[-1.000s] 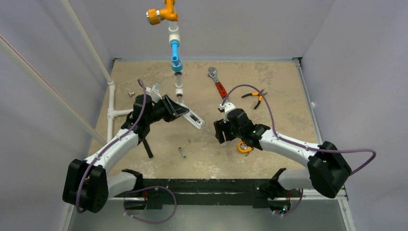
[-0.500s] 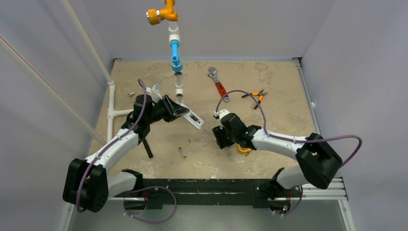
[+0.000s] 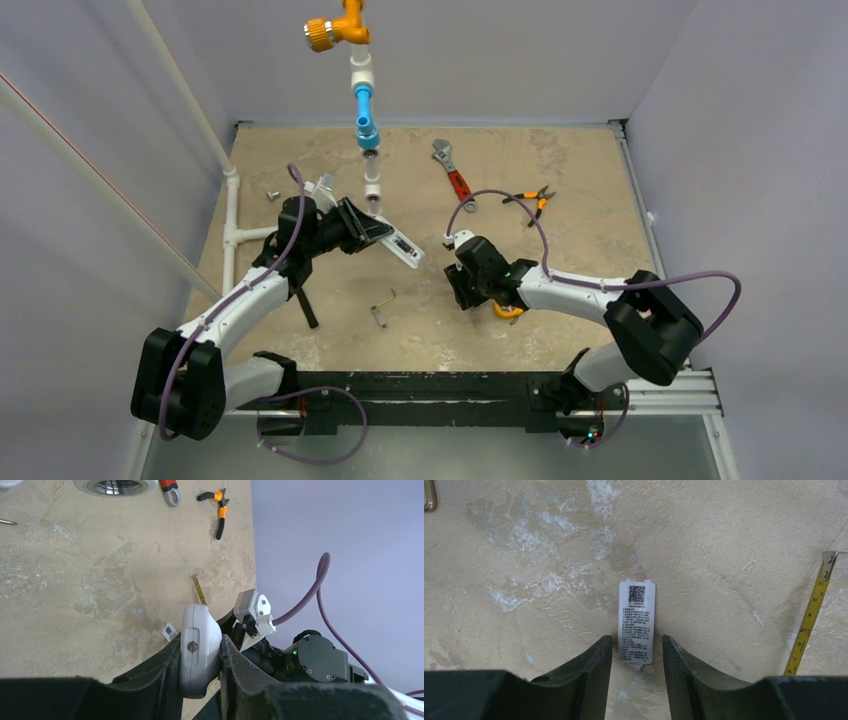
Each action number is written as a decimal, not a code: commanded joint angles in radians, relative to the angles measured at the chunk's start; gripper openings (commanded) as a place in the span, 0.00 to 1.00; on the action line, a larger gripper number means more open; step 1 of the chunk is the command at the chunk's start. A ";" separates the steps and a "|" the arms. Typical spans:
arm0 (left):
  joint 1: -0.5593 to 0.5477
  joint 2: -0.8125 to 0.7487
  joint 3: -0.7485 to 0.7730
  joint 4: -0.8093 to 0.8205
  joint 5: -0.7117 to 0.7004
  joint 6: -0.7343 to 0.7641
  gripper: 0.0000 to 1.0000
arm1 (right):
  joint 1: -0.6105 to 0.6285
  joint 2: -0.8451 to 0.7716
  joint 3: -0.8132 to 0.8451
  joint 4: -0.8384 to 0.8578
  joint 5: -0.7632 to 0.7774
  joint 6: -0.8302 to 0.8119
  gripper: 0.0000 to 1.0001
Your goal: Load the batteries into the remote control
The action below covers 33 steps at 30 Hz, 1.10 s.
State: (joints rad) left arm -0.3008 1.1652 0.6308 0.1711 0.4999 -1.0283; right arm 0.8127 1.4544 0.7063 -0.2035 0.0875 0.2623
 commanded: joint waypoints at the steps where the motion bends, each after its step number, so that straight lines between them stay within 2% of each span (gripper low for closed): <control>1: 0.008 0.002 0.018 0.054 0.022 0.003 0.00 | 0.009 0.024 0.036 -0.021 0.008 0.005 0.37; 10: 0.009 0.008 0.016 0.064 0.028 -0.004 0.00 | 0.016 0.034 0.050 -0.051 0.019 -0.006 0.31; 14: 0.008 0.010 0.014 0.065 0.027 -0.005 0.00 | 0.021 0.029 0.056 -0.075 0.026 -0.008 0.37; 18: 0.008 0.013 0.014 0.071 0.028 -0.008 0.00 | 0.024 0.030 0.061 -0.089 0.040 -0.002 0.38; 24: 0.008 0.019 0.021 0.070 0.033 -0.007 0.00 | 0.025 0.046 0.078 -0.112 0.053 0.006 0.30; 33: 0.009 0.022 0.021 0.074 0.036 -0.012 0.00 | 0.028 0.055 0.082 -0.105 0.042 0.002 0.25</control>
State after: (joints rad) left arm -0.3008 1.1858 0.6308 0.1791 0.5171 -1.0294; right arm 0.8333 1.4937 0.7643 -0.2916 0.1215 0.2581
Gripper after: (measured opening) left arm 0.262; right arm 0.276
